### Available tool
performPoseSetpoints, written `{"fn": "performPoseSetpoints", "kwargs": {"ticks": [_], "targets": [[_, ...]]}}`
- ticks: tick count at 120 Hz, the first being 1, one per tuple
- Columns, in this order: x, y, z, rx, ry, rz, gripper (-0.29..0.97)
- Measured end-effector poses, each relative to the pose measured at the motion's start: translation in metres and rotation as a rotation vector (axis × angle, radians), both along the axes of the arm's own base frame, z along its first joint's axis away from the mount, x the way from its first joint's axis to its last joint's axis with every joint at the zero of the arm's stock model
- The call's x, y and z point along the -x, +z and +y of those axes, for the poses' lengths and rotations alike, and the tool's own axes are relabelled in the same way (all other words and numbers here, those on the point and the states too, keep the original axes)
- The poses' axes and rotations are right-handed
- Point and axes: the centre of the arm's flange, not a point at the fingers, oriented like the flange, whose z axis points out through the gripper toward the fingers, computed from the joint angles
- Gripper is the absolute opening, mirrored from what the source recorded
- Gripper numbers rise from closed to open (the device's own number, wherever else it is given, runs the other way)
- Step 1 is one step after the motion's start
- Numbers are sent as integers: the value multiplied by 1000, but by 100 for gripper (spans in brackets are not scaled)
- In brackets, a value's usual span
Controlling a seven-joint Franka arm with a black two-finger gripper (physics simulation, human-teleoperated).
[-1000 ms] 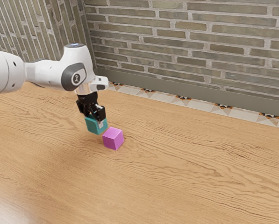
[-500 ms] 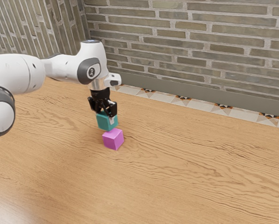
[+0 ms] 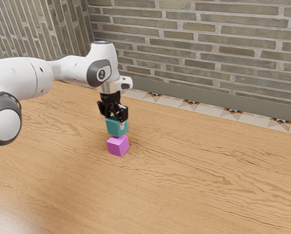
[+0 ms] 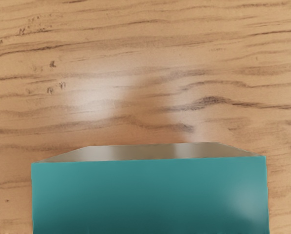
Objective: Pick up the blue block with one arm, and put the blue block on the pink block with one arm
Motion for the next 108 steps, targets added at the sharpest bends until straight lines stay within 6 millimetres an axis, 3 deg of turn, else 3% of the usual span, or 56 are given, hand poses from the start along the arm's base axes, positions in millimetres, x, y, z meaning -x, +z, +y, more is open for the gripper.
{"fn": "performPoseSetpoints", "kwargs": {"ticks": [33, 58, 82, 108], "targets": [[6, 12, -6, -8, 1, 0, 32], [15, 3, -10, -17, 9, 25, 33], [23, 10, -24, -16, 5, 24, 32], [29, 5, -19, -18, 28, 38, 32]]}}
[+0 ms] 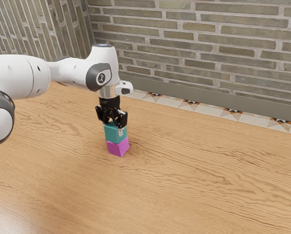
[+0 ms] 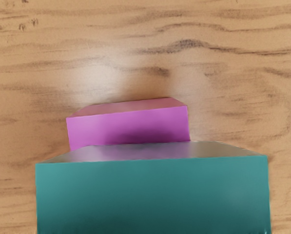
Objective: Pick up the blue block with one arm, and put the blue block on the pink block with one arm
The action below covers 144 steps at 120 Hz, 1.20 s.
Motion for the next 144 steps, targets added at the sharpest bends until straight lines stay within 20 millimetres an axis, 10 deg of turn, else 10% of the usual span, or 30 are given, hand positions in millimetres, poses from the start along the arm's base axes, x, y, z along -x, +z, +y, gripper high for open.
{"fn": "performPoseSetpoints", "kwargs": {"ticks": [104, 144], "targets": [[4, 1, 1, -10, 17, -40, 30], [4, 2, 6, -3, 26, -42, 60]]}}
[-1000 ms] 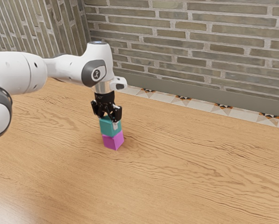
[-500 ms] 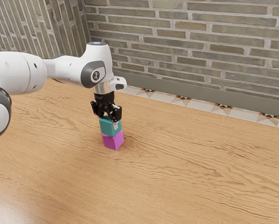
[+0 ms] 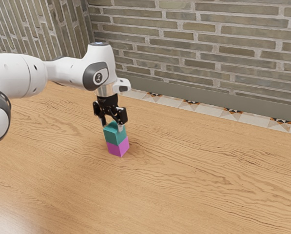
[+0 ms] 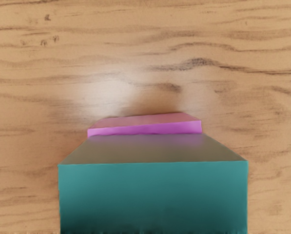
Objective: Pick up the blue block with one arm, and put the blue block on the pink block with one arm
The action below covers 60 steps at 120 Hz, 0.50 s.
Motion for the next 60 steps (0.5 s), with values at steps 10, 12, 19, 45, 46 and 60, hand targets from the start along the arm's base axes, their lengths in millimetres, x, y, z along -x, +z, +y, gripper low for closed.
{"fn": "performPoseSetpoints", "kwargs": {"ticks": [10, 12, 19, 45, 46, 60], "targets": [[1, 10, 1, -1, 1, -13, 62], [1, 13, 1, -2, 1, -17, 63], [2, 29, 1, -4, 0, -37, 64], [20, 82, -7, -12, -11, -80, 67], [20, 83, -8, -12, -12, -81, 67], [23, 86, -11, -10, -9, -82, 67]]}}
